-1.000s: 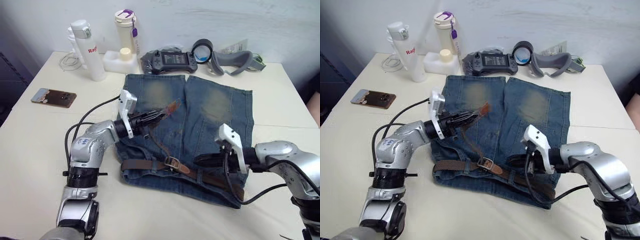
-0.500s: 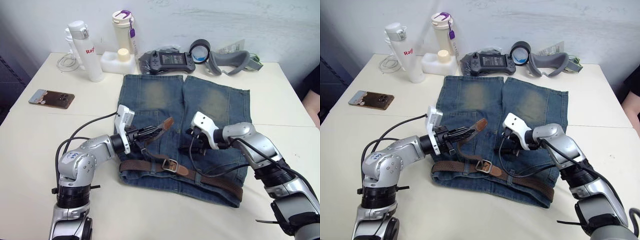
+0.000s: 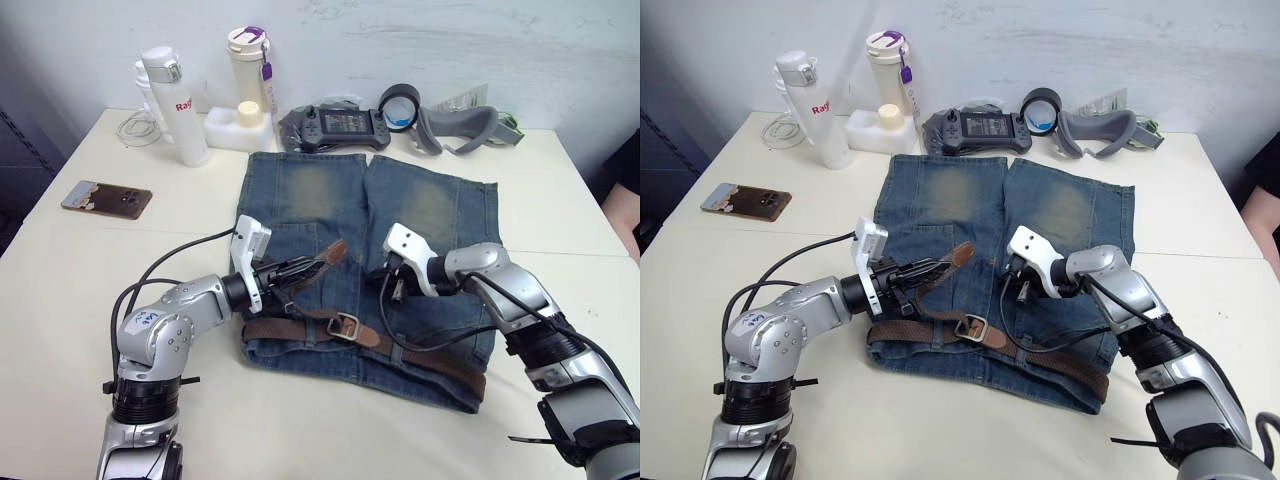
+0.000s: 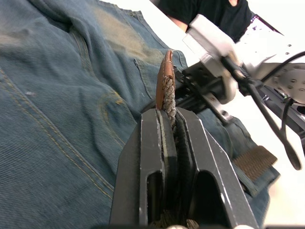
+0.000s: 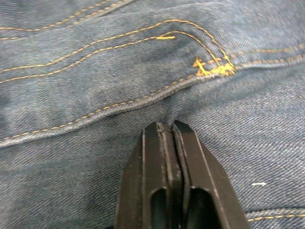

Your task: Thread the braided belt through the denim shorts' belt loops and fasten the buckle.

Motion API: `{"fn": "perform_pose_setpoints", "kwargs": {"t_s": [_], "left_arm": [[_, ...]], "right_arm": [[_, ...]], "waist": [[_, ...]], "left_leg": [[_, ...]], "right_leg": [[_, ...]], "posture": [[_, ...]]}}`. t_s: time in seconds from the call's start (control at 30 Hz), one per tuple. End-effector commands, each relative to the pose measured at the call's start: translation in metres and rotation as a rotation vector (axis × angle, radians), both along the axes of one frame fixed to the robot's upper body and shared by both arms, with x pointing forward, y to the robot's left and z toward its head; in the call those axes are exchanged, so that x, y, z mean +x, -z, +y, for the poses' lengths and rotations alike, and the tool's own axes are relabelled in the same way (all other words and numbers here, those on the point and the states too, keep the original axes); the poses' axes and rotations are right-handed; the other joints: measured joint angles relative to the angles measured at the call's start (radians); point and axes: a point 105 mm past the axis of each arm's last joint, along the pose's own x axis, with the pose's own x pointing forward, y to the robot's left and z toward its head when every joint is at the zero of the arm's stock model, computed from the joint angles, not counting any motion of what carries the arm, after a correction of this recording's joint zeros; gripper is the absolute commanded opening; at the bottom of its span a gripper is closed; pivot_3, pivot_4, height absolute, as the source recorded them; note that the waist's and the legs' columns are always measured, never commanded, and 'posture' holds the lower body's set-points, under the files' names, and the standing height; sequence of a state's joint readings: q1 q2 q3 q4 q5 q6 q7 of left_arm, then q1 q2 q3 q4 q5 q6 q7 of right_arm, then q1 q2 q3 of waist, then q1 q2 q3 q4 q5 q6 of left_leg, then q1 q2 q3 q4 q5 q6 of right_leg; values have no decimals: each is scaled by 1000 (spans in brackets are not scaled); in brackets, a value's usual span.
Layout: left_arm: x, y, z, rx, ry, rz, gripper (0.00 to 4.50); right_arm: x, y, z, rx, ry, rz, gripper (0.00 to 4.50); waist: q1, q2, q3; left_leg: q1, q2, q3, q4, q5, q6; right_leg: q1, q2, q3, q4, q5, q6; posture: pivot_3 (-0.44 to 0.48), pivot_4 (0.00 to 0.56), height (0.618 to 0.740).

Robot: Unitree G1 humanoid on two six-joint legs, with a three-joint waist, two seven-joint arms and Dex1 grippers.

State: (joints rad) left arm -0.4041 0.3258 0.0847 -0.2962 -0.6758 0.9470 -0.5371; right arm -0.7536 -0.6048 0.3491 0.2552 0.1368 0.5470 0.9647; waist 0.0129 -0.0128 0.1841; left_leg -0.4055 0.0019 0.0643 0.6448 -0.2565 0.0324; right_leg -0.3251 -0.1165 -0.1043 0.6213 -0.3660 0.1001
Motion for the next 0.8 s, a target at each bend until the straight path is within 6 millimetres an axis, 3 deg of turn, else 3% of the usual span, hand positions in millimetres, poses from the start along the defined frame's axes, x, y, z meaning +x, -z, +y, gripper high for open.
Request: {"fn": "perform_pose_setpoints", "kwargs": {"t_s": [0.03, 0.17, 0.33, 0.47, 0.53, 0.63, 0.73, 0.8], "left_arm": [[10, -8, -3, 2, -28, -49, 0], [31, -5, -8, 68, -73, -75, 0], [47, -4, -15, 131, -91, -124, 0], [51, -4, -18, 147, -83, -153, 0], [51, -4, -18, 137, -84, -161, 0], [51, -10, -17, 99, -85, -185, 0], [50, -18, -15, 46, -84, -219, 0], [48, -35, -11, -62, -79, -288, 0]], "right_arm": [[31, -16, -23, -87, 100, -147, 68], [62, -40, -29, -164, 132, -298, 68], [78, -48, -22, -177, 135, -356, 68], [73, -49, -19, -114, 95, -290, 1358], [70, -64, -24, -50, 100, -291, 2334], [60, -94, -35, 90, 105, -270, 3070], [40, -108, -41, 210, 60, -179, 3070], [20, -104, -42, 230, 2, -109, 3070]], "waist": [[2, 0, 0], [1, 0, 0], [-12, 2, 2], [-17, 3, 3], [-17, 4, 5], [-16, 5, 7], [-12, 10, 15], [-12, 10, 15]], "left_leg": [[0, 0, 0, 0, 0, 0], [-2, 0, 0, 0, 0, 0], [-4, 0, 1, 0, 2, 1], [-5, 0, 1, -1, 3, 1], [-6, 0, 1, -2, 3, 2], [-6, 0, 1, -2, 3, 2], [-7, 0, 1, 1, 3, 3], [-8, 0, 1, 1, 3, 3]], "right_leg": [[0, 0, 0, 0, 0, 0], [-1, 0, 0, 0, 0, 0], [-3, 1, 0, 3, 0, 0], [-4, 2, -1, 2, 0, 0], [-4, 2, -1, 1, 0, 0], [-5, 2, -1, 1, 0, 0], [-5, 1, -1, 3, 0, 0], [-5, 1, -1, 2, 0, 0]], "posture": [[0, 150, 731], [0, 150, 731], [0, 150, 731], [0, 150, 731], [0, 150, 731], [0, 150, 731], [0, 150, 731], [0, 150, 731]]}}
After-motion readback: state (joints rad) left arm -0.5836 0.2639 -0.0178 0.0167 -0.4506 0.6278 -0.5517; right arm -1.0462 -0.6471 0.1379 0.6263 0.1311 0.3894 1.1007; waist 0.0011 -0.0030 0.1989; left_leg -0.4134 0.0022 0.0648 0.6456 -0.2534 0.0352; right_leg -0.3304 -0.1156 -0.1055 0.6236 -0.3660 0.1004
